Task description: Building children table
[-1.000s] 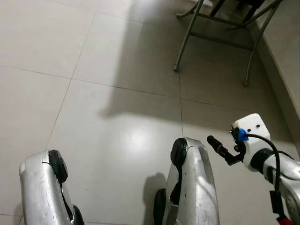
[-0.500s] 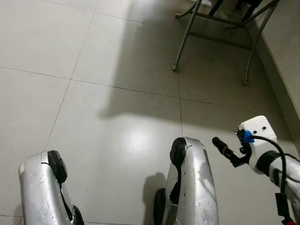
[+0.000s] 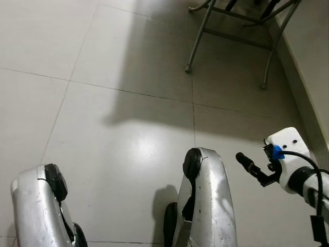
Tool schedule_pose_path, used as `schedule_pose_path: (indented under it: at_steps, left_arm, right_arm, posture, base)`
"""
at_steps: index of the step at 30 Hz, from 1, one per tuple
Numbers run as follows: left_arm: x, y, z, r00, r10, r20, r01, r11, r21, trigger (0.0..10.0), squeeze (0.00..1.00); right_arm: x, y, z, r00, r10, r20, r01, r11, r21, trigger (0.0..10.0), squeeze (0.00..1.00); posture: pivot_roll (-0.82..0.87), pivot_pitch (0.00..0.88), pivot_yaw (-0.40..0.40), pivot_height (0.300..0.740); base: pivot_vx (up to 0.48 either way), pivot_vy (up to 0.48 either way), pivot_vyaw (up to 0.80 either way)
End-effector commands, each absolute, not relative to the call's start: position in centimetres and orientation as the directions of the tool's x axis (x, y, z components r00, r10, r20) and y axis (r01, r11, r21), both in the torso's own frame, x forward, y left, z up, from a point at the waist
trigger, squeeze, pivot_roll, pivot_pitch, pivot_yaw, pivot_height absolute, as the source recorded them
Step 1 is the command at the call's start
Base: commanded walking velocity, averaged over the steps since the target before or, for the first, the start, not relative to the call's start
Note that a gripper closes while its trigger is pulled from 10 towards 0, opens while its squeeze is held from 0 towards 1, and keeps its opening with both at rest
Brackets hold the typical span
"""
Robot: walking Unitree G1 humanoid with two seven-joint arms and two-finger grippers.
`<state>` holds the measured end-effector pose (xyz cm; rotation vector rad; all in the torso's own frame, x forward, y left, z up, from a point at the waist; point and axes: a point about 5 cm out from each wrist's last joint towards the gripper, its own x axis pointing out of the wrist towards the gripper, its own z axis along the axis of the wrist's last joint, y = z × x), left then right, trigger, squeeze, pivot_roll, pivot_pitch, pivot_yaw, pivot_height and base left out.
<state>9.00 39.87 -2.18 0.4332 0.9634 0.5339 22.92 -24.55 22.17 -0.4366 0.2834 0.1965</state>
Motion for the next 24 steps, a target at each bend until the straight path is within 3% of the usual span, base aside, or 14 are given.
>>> schedule_pose_path:
  at_steps: [1, 24]
  left_arm:
    - [6.7, 39.0, -3.5, 0.398, 0.582, -0.709, -0.206, 0.810, 0.549, 10.0, 0.00]
    - [4.6, 41.6, -1.8, 0.343, 0.662, -0.666, -0.220, 0.746, 0.628, 10.0, 0.00]
  right_arm:
    - [22.5, -24.9, 22.0, 0.934, 0.121, -0.336, -0.252, 0.890, -0.381, 10.0, 0.00]
    - [23.0, -25.0, 22.1, 0.925, 0.145, -0.350, -0.282, 0.882, -0.377, 10.0, 0.00]
  posture:
    - [-0.33, 0.462, -0.298, 0.300]
    - [-0.33, 0.505, -0.331, 0.300]
  base:
    - [0.000, 0.000, 0.00]
    - [0.000, 0.000, 0.00]
